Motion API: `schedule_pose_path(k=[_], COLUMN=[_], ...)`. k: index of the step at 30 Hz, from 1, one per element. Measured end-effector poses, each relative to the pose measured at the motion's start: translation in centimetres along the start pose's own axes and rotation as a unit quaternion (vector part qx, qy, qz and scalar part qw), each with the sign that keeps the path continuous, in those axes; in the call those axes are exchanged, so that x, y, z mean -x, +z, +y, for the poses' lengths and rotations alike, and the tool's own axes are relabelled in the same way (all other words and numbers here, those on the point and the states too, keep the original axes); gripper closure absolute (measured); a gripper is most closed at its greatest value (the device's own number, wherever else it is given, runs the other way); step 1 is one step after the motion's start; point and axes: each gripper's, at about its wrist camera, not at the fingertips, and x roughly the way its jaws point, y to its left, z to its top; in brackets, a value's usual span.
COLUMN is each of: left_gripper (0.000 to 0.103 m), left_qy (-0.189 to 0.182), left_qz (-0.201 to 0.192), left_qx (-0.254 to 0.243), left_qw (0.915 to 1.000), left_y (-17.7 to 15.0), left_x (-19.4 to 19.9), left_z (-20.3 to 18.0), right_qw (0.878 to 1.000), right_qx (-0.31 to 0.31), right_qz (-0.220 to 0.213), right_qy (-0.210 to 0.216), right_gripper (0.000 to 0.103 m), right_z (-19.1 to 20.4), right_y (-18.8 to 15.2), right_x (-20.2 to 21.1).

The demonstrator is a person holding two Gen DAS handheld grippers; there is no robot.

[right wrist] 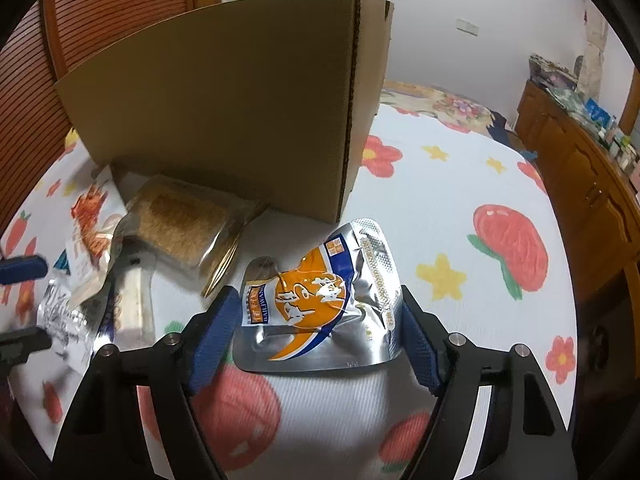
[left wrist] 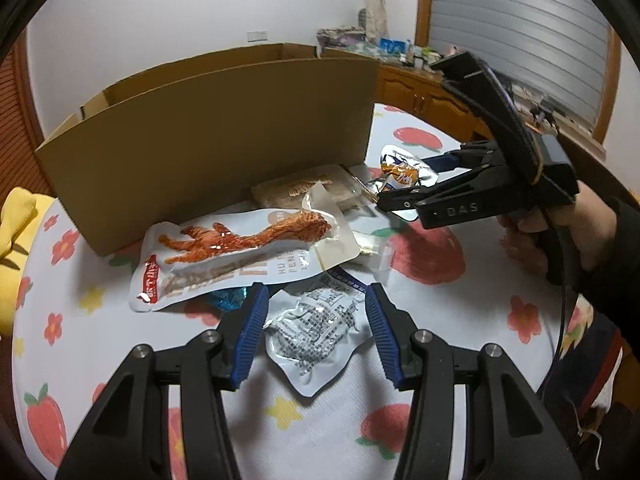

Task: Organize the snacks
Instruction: 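Lower the left tool onto the blue-labelled silver packet while the right tool lowers onto the orange-silver pouch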

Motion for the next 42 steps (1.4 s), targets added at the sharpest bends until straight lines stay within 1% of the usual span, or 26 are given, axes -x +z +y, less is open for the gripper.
schedule_pose_path(k=[4,6,10,13,17,18,21,24,29,32,35,40,42], left_gripper=[0.053,0.053,0.053,0.053,0.049,0.047,0.047,0.047,0.047,0.047,0.047,0.045,0.045], left_qy=[-0.009,-0.010,-0.022,-0.010,-0.012,-0.016,-0.028,-0.038,-0.037,-0.023,-0.014,-0.007,-0.012], left_qz=[0.015,0.018,0.032,0.044,0.044,0.046,0.055,0.061,0.069,0.065,0.060,0.072,0.070], left_qx=[-0.024,-0.029,-0.037,-0.042,-0.047,-0.047,-0.044,-0.052,-0.072,-0.079,-0.075,-0.071,-0.065], left_qw=[0.9996,0.9994,0.9985,0.9981,0.9978,0.9977,0.9971,0.9960,0.9943,0.9945,0.9953,0.9948,0.9953], left_y=[0.3,0.4,0.7,0.7,0.5,0.5,0.3,-0.2,-0.6,-0.3,0.2,0.5,0.5], left_x=[-0.4,-0.6,-1.1,-1.9,-1.9,-1.8,-1.7,-1.2,-0.8,-0.8,-1.0,-2.3,-2.5], left_z=[0.1,0.3,0.5,0.3,-0.1,-0.2,-0.4,-1.2,-2.6,-2.9,-2.7,-2.3,-2.2], right_qw=[1.000,1.000,1.000,1.000,1.000,1.000,1.000,1.000,1.000,1.000,1.000,1.000,1.000], right_qx=[0.005,0.008,0.010,0.010,0.006,0.006,0.010,0.009,0.010,0.010,0.010,0.010,0.010], right_qz=[0.003,0.003,0.003,0.002,-0.006,-0.007,-0.012,-0.013,-0.013,-0.013,-0.014,-0.014,-0.014], right_qy=[0.004,0.007,0.011,0.013,0.022,0.020,0.010,0.010,0.009,0.009,0.009,0.009,0.009], right_gripper=[0.025,0.025,0.024,0.024,0.024,0.024,0.024,0.024,0.023,0.023,0.023,0.023,0.023], right_z=[0.2,0.2,0.0,0.1,0.2,0.2,0.3,0.4,0.4,0.4,0.4,0.4,0.4], right_y=[-0.6,-0.8,-1.3,-1.6,-2.7,-2.8,-3.2,-3.2,-3.2,-3.2,-3.2,-3.2,-3.2], right_x=[0.5,0.7,1.2,1.5,2.3,2.3,2.4,2.4,2.3,2.3,2.3,2.4,2.4])
